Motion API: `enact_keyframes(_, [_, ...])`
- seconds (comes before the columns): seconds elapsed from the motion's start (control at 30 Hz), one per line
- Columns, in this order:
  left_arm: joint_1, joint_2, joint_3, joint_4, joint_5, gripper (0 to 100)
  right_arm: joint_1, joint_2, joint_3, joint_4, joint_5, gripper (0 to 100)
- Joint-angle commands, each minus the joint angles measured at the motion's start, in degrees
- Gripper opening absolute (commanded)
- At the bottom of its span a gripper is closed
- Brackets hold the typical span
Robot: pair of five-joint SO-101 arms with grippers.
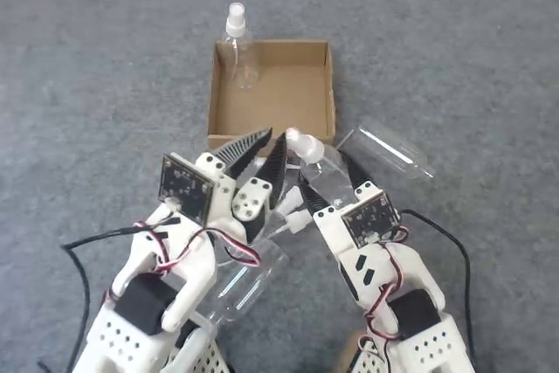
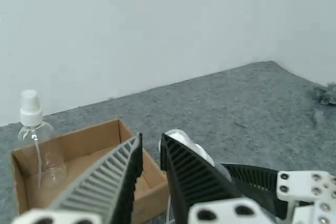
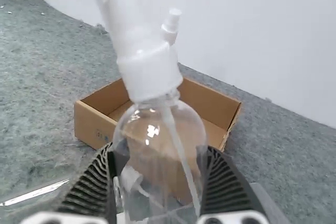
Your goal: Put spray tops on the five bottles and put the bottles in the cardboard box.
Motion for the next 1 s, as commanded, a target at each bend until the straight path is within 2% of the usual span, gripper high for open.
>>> enact_keyframes(0.0, [-0.79,-0.35,-2.59,0.44,-0.18,6,-1.36,-1.54,1.32,-2.24,0.18,0.7])
enact_keyframes(0.17, [0.18,0.09,-2.15,-0.26,-0.18,6,-4.09,-1.54,1.32,-1.80,0.62,0.7])
enact_keyframes(0.4, [-0.35,-0.35,-2.33,-0.18,-0.35,6,-4.18,-1.54,1.32,-1.80,0.70,0.7])
enact_keyframes(0.57, [-3.78,-0.09,-2.24,-0.62,-0.26,6,-4.09,-1.54,1.05,-1.80,0.70,0.7])
enact_keyframes(0.97, [-4.13,0.09,8.48,-15.65,-0.18,6,-4.44,-1.54,0.44,-1.98,0.70,0.7])
